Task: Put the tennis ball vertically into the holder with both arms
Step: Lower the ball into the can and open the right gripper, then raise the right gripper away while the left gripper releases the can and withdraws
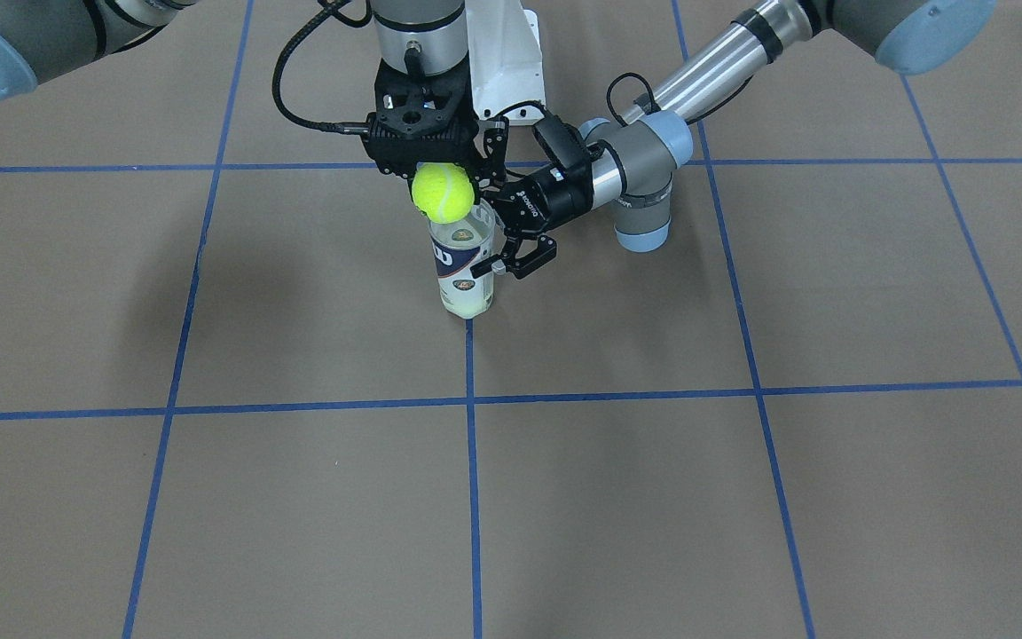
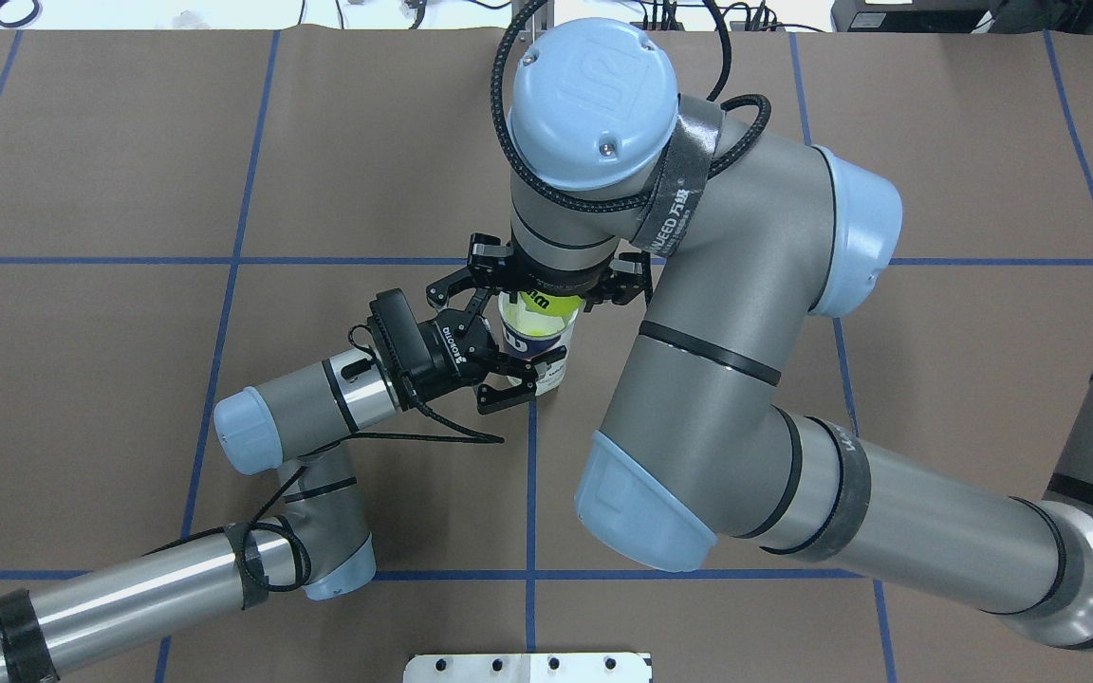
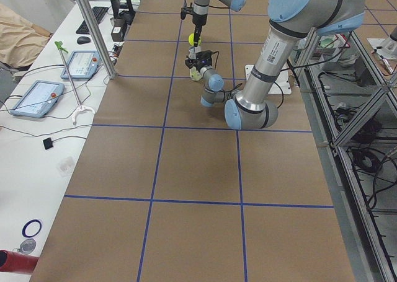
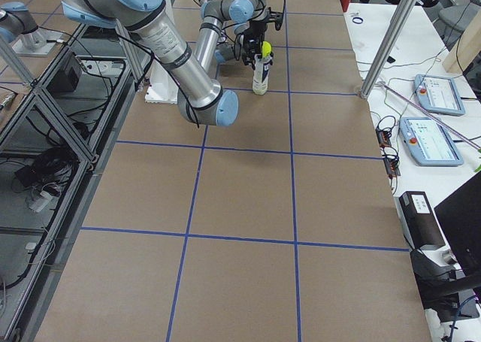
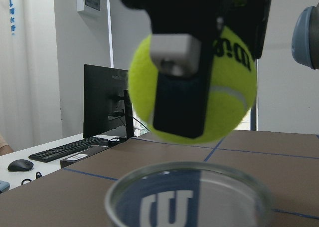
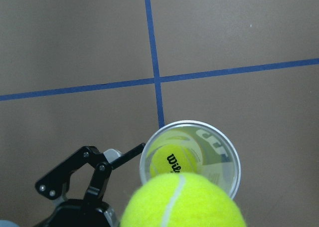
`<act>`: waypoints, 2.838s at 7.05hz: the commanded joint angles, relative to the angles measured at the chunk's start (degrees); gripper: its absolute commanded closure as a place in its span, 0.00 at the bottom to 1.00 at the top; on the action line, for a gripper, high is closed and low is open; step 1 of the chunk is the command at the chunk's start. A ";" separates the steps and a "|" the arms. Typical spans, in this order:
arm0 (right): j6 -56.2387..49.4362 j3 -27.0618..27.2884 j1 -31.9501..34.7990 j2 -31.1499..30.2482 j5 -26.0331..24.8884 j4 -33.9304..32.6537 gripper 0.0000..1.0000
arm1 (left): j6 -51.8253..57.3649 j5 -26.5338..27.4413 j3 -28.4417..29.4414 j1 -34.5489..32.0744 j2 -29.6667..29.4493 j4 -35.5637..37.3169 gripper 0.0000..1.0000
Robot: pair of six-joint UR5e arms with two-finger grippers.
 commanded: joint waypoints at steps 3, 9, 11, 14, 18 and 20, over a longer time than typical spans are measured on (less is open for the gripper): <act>0.00 0.19 -0.36 0.20 -0.56 0.10 0.01 | 0.00 0.00 -0.07 0.00 0.09 0.00 0.02; -0.18 0.80 -0.53 0.37 -0.38 0.10 0.01 | 0.00 0.09 -0.07 0.00 0.18 0.00 0.02; -1.14 2.55 0.95 0.11 0.40 0.01 0.01 | 0.00 0.09 -0.25 -0.17 0.18 -0.09 0.02; -12.08 2.56 11.29 -2.95 8.38 0.10 0.01 | -0.09 -0.09 -5.50 -1.23 3.41 -0.35 0.02; -25.98 1.95 20.62 -9.18 11.65 0.80 0.01 | -0.61 0.00 -13.76 -1.32 6.40 -0.27 0.02; -39.82 -2.95 29.48 -12.44 15.24 0.89 0.01 | -0.70 0.00 -15.19 -4.54 8.43 -0.18 0.02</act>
